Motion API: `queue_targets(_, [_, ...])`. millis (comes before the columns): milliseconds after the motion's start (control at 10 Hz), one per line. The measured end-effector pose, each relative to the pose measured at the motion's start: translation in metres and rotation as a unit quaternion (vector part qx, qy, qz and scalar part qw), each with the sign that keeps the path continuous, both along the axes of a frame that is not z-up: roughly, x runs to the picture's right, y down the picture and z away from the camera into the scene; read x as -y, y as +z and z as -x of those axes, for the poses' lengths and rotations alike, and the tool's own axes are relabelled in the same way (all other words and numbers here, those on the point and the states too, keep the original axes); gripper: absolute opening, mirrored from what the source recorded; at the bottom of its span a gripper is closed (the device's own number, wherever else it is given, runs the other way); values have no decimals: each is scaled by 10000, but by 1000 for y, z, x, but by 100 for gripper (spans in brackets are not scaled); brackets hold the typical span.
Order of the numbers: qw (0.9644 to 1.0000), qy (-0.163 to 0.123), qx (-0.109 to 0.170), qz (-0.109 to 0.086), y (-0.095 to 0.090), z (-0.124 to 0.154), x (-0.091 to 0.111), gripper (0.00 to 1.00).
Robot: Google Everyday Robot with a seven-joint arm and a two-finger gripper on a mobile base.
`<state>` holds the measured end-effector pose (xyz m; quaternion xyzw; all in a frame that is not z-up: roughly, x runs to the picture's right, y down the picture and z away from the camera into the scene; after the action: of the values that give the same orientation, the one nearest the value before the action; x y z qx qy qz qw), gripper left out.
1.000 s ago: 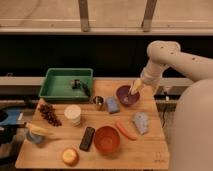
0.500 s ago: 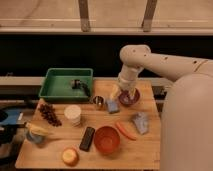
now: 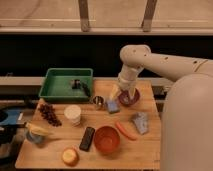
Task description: Wipe red bowl with eraser
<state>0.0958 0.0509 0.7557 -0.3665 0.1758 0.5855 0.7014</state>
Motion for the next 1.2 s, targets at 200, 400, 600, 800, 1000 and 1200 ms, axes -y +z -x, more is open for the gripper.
queue_targets(200, [9994,-130,313,75,1,32,-10,73])
queue_targets(400, [9966,-388,685,240,3,78,-27,73])
queue_targets(600, [9917,-714,956,471,1,109,-53,73])
queue_targets(800, [9857,-1027,1137,709,4,135,-79,73])
queue_targets(1000, [9787,-1277,1240,1020,9,150,-108,73])
queue_targets(1200, [9739,-1447,1301,1168,11,159,-120,73])
